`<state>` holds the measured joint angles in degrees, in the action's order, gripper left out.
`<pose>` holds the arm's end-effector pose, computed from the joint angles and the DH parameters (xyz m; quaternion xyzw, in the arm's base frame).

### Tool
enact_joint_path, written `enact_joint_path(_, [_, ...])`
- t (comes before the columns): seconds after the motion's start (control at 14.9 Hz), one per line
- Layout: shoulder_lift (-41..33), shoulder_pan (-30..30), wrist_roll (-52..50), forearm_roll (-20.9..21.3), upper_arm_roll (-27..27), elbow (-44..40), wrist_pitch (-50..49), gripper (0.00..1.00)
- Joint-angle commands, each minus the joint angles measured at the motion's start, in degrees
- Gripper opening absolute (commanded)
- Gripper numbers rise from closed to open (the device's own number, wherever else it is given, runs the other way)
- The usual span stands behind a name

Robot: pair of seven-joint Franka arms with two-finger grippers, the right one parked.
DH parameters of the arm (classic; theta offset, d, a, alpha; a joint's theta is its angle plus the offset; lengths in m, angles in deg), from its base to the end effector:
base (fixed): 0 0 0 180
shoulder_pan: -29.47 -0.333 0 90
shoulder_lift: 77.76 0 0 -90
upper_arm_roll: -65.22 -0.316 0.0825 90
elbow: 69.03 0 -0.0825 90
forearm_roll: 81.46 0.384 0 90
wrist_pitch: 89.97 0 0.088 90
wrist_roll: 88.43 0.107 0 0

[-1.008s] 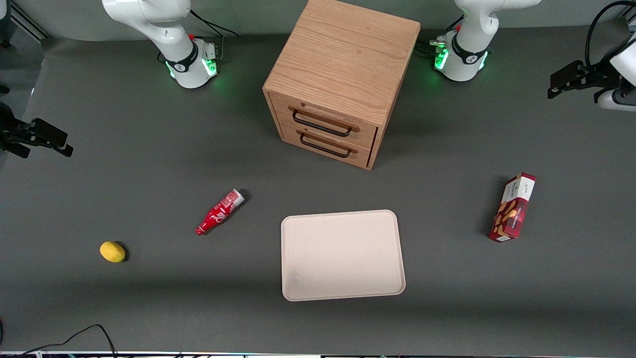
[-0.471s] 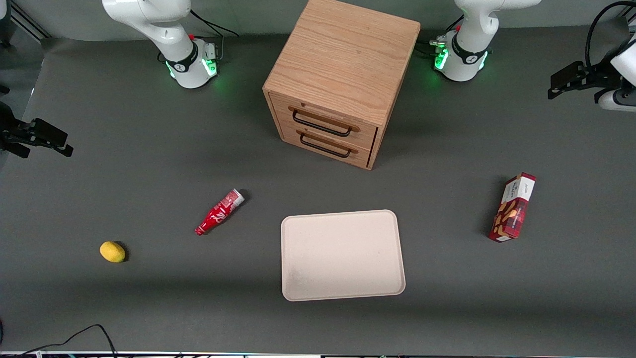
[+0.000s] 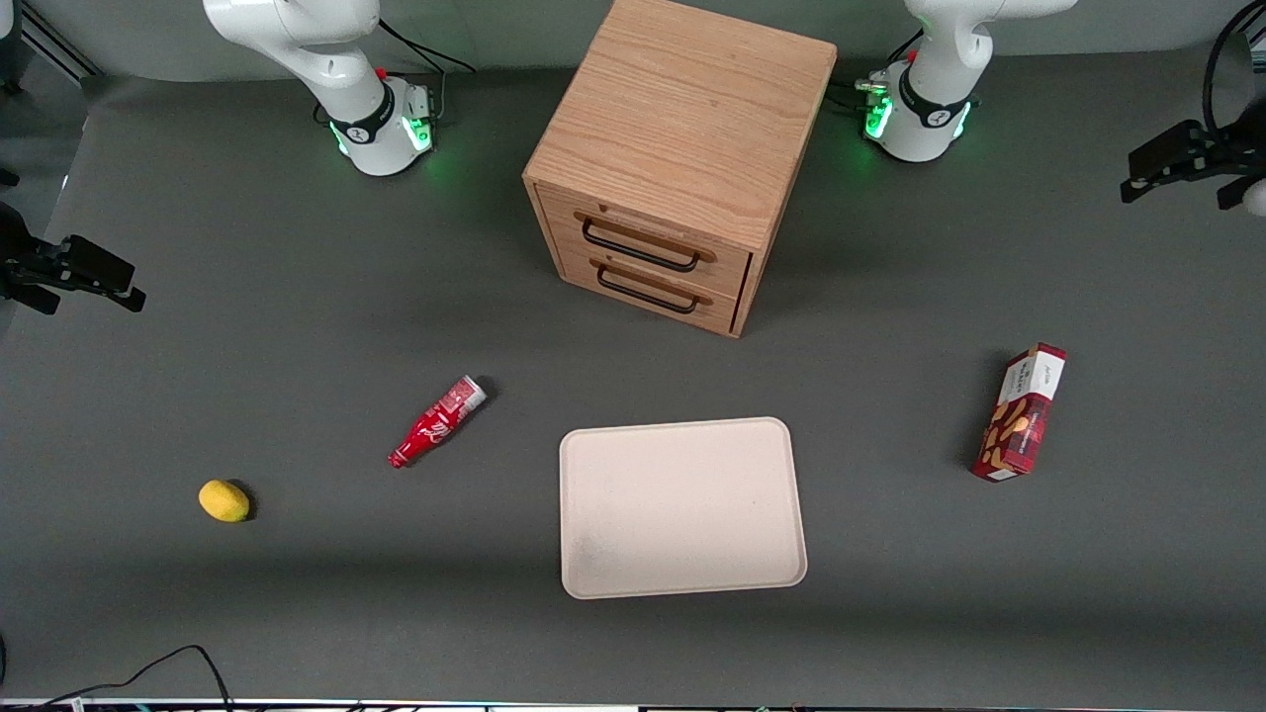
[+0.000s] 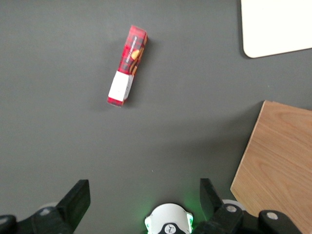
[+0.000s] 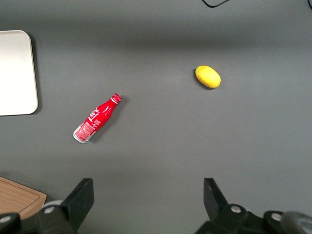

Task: Place red cookie box on tray

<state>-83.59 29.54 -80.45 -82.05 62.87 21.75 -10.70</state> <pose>0.5018 0.0200 0.6565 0.9975 -0.0506 -0.0487 0.0116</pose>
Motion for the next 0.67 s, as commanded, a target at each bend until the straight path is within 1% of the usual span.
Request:
enact_joint_path(0.0, [5.8, 0.0, 7.5, 0.7, -2.7, -6.7, -1.3, 1.0])
enact_joint_path(0.2, [11.3, -0.1, 19.4, 0.5, -6.3, -6.3, 0.9, 1.0])
enact_joint_path(0.34, [16.0, -0.3, 25.9, 0.1, -7.3, -4.9, 4.6, 1.0])
enact_joint_path(0.47, [17.8, -0.8, 28.1, -0.4, -7.3, 0.4, 11.3, 1.0])
enact_joint_path(0.61, [17.8, -0.7, 28.3, -0.6, -7.3, 8.4, 20.8, 1.0])
